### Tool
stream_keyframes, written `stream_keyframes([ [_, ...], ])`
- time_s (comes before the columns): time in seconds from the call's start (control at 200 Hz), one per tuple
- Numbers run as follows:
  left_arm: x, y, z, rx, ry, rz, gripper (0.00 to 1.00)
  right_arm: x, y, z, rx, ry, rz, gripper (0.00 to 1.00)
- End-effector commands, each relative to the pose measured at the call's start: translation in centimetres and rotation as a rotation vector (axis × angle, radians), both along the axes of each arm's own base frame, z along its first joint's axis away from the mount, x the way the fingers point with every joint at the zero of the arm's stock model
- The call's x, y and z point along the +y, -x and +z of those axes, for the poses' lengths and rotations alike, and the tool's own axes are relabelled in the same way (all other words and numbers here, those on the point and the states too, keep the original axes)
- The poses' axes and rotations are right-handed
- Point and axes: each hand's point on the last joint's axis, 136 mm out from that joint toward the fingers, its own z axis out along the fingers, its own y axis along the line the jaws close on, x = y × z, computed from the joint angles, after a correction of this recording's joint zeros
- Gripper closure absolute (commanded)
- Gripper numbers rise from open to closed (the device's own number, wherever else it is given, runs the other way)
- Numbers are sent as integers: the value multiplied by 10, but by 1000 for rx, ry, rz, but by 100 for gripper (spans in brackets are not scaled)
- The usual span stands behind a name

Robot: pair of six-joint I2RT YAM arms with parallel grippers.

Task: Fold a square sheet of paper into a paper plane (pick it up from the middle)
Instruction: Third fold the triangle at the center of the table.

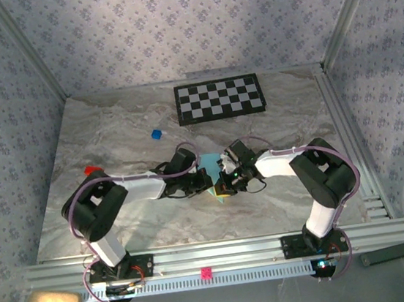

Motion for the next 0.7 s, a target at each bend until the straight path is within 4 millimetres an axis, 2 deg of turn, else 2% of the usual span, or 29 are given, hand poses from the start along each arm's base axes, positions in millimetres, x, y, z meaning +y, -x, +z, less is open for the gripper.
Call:
stream_keyframes([
  [0.0, 6, 0, -16, 26, -72, 6, 100, -24, 14, -27, 84, 129, -35, 100],
  [0.265, 22, -12, -28, -13, -132, 19, 97, -32, 19, -33, 93, 164, -39, 100],
  [0.695, 54, -37, -19, -53, -145, 79, 94, -36, 21, -36, 75, 176, -16, 100],
])
